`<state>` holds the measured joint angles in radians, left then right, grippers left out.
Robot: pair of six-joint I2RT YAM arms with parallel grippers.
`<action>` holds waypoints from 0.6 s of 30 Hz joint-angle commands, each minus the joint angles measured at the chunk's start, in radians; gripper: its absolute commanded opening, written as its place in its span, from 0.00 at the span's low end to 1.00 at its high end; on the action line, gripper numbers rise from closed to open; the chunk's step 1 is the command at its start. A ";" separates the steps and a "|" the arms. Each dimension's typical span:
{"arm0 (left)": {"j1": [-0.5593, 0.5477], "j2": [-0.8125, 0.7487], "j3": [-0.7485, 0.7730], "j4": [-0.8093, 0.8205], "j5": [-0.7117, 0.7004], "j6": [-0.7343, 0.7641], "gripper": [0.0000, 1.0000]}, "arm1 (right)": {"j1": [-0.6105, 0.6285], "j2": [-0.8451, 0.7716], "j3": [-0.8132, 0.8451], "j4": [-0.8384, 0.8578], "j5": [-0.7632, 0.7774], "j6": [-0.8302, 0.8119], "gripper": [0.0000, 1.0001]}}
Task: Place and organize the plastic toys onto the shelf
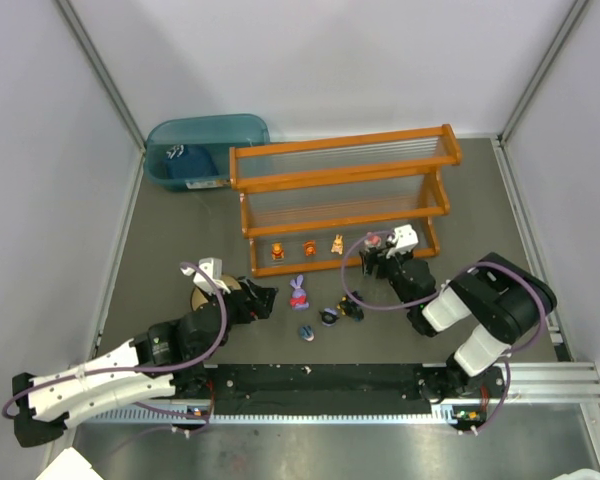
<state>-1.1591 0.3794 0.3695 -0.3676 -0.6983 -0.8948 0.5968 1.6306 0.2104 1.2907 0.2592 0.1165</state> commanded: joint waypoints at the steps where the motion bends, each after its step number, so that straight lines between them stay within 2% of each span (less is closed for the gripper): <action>1: 0.006 -0.020 -0.006 0.012 -0.003 0.010 0.93 | -0.011 -0.044 -0.025 0.027 -0.017 0.025 0.75; 9: 0.006 -0.023 -0.007 0.007 -0.001 0.005 0.93 | -0.012 -0.101 -0.046 -0.047 -0.040 0.043 0.81; 18: 0.004 -0.025 -0.006 0.009 -0.004 0.005 0.93 | -0.012 -0.235 -0.085 -0.162 -0.028 0.089 0.81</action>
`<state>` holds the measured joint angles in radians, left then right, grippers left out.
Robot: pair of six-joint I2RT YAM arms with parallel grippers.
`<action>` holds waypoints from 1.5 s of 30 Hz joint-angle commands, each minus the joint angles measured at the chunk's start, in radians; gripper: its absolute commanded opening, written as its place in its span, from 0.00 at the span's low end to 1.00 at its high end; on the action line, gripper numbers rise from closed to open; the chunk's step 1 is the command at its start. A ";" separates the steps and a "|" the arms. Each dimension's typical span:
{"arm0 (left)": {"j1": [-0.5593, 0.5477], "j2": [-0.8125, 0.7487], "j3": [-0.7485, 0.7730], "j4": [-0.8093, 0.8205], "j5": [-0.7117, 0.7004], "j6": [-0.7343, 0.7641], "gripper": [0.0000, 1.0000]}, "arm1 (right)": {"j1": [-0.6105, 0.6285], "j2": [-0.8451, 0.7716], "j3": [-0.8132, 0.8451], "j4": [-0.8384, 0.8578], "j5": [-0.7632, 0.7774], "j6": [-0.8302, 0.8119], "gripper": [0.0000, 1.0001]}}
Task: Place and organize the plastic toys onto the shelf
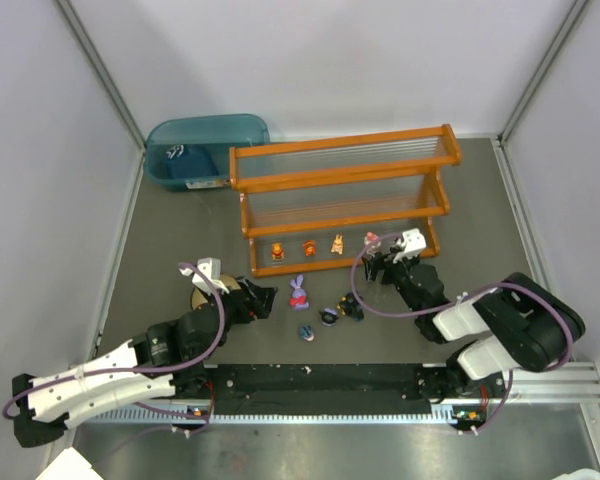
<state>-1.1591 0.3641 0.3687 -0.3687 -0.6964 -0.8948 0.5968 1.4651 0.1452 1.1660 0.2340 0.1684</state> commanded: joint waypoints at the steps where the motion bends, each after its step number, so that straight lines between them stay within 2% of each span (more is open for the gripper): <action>1: 0.006 -0.010 -0.005 0.008 -0.006 0.005 0.93 | -0.011 -0.083 -0.022 -0.060 -0.004 0.045 0.81; 5: 0.004 -0.010 -0.004 0.010 -0.008 0.007 0.93 | -0.012 -0.156 -0.032 -0.158 0.045 0.109 0.78; 7: 0.004 -0.010 -0.002 0.010 -0.009 0.007 0.93 | -0.012 -0.209 -0.022 -0.227 0.090 0.144 0.70; 12: 0.006 -0.014 -0.001 0.010 -0.009 0.011 0.93 | -0.012 -0.331 -0.032 -0.341 0.085 0.148 0.52; 13: 0.004 -0.013 -0.001 0.008 -0.011 0.011 0.93 | -0.011 -0.350 -0.036 -0.363 0.093 0.152 0.47; 14: 0.006 -0.014 -0.002 0.010 -0.011 0.011 0.93 | -0.011 -0.368 -0.039 -0.409 0.108 0.158 0.35; 16: 0.006 -0.013 -0.005 0.013 -0.011 0.011 0.93 | -0.011 -0.420 -0.044 -0.443 0.117 0.167 0.24; 17: 0.004 -0.011 -0.004 0.014 -0.011 0.011 0.93 | -0.012 -0.434 -0.045 -0.474 0.137 0.175 0.11; 19: 0.006 -0.011 -0.004 0.022 -0.009 0.014 0.93 | -0.012 -0.449 -0.047 -0.486 0.160 0.201 0.00; 27: 0.006 -0.005 -0.004 0.019 -0.011 0.016 0.93 | -0.012 -0.359 -0.001 -0.468 0.110 0.212 0.00; 36: 0.006 -0.007 -0.002 0.010 -0.022 0.020 0.93 | -0.022 -0.275 -0.007 -0.329 0.010 0.214 0.00; 45: 0.006 -0.007 -0.001 0.010 -0.026 0.020 0.93 | -0.110 -0.241 -0.024 -0.233 -0.108 0.204 0.00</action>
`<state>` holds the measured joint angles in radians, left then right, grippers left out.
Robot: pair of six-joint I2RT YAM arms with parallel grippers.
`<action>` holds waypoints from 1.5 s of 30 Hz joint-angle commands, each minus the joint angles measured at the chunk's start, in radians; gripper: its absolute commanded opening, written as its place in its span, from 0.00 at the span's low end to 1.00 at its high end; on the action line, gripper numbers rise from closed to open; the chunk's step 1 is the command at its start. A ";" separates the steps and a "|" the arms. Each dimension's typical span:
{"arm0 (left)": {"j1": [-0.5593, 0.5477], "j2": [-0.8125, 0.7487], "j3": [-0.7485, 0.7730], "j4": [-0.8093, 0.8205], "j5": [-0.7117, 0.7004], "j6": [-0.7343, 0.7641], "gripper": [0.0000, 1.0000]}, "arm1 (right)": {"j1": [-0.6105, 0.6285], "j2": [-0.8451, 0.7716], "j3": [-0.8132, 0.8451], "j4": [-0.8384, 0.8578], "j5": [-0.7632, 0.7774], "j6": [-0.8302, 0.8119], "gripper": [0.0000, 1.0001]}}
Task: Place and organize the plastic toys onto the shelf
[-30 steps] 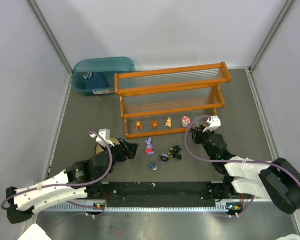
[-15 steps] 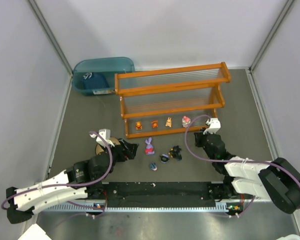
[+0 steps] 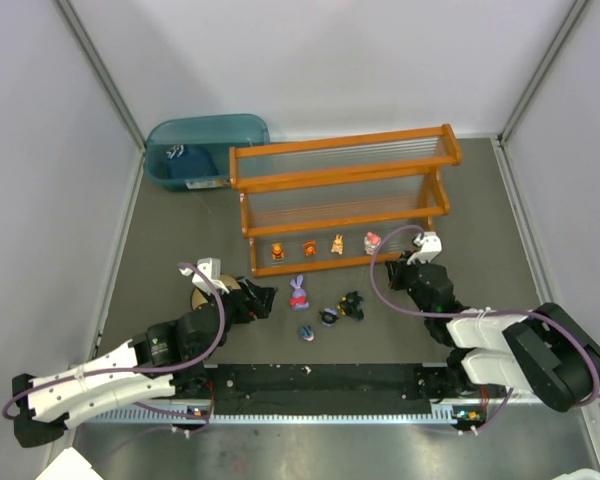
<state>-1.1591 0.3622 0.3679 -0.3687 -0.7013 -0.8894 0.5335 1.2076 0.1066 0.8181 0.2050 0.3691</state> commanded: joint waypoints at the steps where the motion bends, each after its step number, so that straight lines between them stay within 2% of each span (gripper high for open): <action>1: 0.006 -0.006 0.002 0.011 -0.023 0.017 0.93 | -0.052 0.023 0.015 0.119 -0.096 0.002 0.00; 15: 0.004 0.001 0.000 0.011 -0.027 0.017 0.93 | -0.083 0.108 0.065 0.145 -0.136 -0.010 0.00; 23: 0.006 -0.002 0.002 0.005 -0.029 0.017 0.93 | -0.092 0.202 0.058 0.246 -0.151 0.004 0.00; 45: 0.006 0.004 0.006 0.011 -0.035 0.026 0.93 | -0.109 0.277 0.077 0.312 -0.187 -0.016 0.00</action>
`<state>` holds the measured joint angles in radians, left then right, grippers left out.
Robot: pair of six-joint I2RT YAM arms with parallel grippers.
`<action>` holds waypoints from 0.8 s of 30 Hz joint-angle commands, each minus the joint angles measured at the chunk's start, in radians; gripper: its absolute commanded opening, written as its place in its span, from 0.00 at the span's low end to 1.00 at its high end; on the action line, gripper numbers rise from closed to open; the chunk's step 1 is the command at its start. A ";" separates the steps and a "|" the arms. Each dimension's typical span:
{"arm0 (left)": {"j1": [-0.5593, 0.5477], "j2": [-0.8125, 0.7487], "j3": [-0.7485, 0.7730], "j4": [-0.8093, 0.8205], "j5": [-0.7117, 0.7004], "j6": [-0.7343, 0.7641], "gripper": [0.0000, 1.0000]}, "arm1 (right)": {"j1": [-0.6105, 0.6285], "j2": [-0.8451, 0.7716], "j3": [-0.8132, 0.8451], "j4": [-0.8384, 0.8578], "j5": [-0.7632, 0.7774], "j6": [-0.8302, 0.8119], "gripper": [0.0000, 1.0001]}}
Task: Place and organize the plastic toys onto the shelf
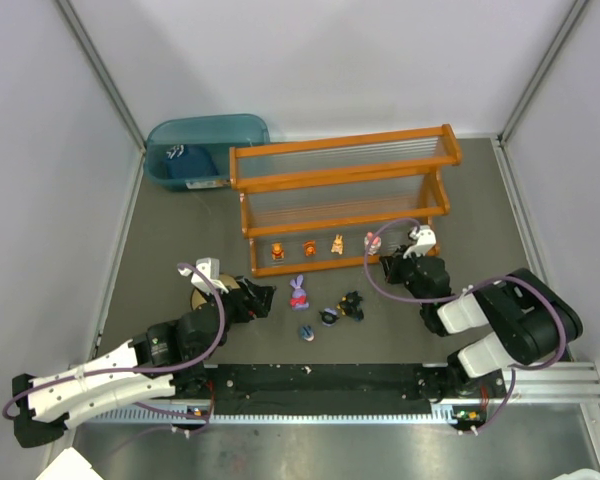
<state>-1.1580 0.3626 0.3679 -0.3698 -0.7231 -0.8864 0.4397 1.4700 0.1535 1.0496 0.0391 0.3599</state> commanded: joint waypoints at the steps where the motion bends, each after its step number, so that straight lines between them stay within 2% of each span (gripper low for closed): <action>1: 0.006 0.004 0.006 0.011 -0.015 0.023 0.93 | -0.015 0.016 0.032 0.081 -0.022 -0.007 0.00; 24: 0.007 0.001 0.003 0.005 -0.018 0.021 0.93 | -0.036 0.069 0.066 0.107 -0.034 -0.016 0.00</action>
<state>-1.1538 0.3630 0.3679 -0.3706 -0.7235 -0.8829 0.4202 1.5280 0.1802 1.0885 0.0143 0.3569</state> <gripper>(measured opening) 0.928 0.003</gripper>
